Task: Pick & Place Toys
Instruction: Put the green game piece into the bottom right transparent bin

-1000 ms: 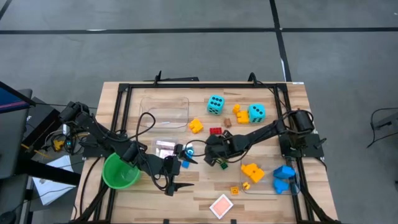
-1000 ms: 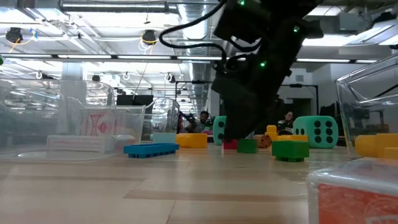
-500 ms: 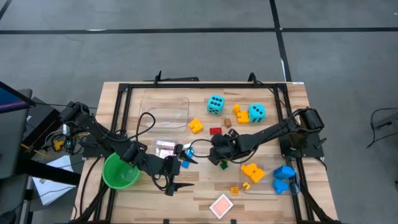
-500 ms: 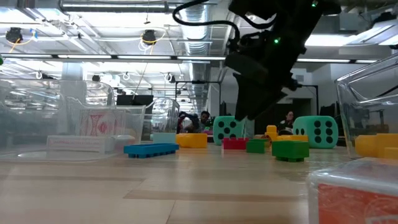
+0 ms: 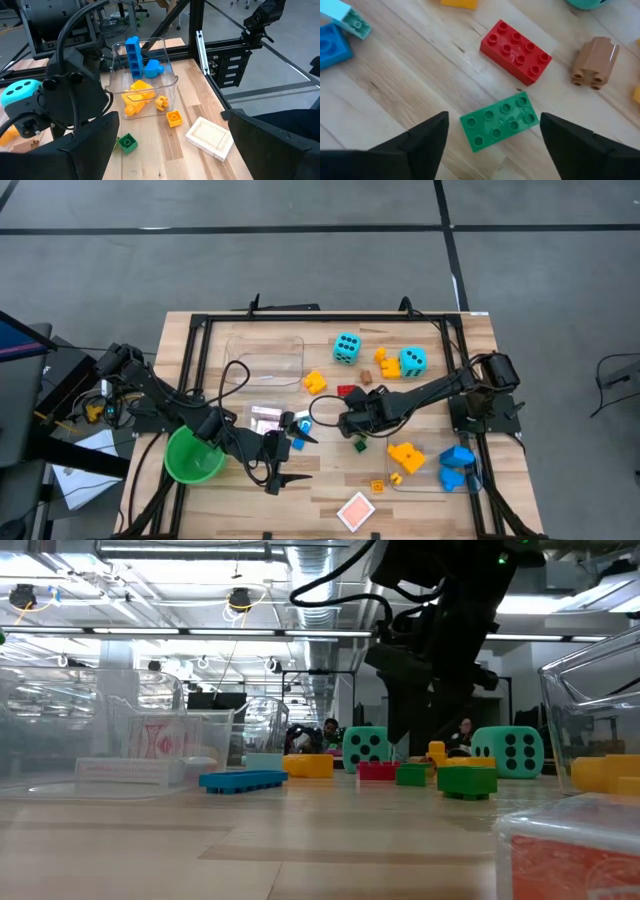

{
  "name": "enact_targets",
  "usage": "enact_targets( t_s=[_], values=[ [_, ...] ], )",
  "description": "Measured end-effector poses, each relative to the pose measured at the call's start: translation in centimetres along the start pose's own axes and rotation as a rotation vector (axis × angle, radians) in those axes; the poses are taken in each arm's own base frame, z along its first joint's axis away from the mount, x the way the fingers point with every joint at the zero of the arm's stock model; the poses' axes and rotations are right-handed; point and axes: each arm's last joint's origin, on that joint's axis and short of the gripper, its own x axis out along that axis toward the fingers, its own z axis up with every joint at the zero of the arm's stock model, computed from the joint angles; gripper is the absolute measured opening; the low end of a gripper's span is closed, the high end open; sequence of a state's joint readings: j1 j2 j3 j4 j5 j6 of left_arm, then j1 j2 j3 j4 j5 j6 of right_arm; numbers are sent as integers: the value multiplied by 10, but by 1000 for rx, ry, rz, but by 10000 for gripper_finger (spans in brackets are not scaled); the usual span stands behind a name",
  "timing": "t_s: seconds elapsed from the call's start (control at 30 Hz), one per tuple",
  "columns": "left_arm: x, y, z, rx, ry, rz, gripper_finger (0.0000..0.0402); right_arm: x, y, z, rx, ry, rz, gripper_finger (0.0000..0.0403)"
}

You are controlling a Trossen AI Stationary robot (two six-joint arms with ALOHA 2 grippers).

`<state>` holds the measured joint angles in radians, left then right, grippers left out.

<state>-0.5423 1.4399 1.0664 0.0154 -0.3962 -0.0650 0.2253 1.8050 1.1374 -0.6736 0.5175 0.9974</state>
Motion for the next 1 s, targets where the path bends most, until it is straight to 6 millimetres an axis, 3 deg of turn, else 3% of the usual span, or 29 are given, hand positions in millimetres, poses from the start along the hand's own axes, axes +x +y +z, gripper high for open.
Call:
enact_targets(
  t_s=[0.27, 0.4, 1.0],
  values=[
    [0, 0, 0, 0, -1, 0, 369, 15, 5, -5, -11, 63, 1, 325],
    [0, 0, 0, -4, -2, 0, 369, 30, 0, -4, -42, 78, -53, 325],
    [0, 0, 1, -7, -8, -1, 369, 49, -21, -9, 11, 97, -83, 325]
  ],
)
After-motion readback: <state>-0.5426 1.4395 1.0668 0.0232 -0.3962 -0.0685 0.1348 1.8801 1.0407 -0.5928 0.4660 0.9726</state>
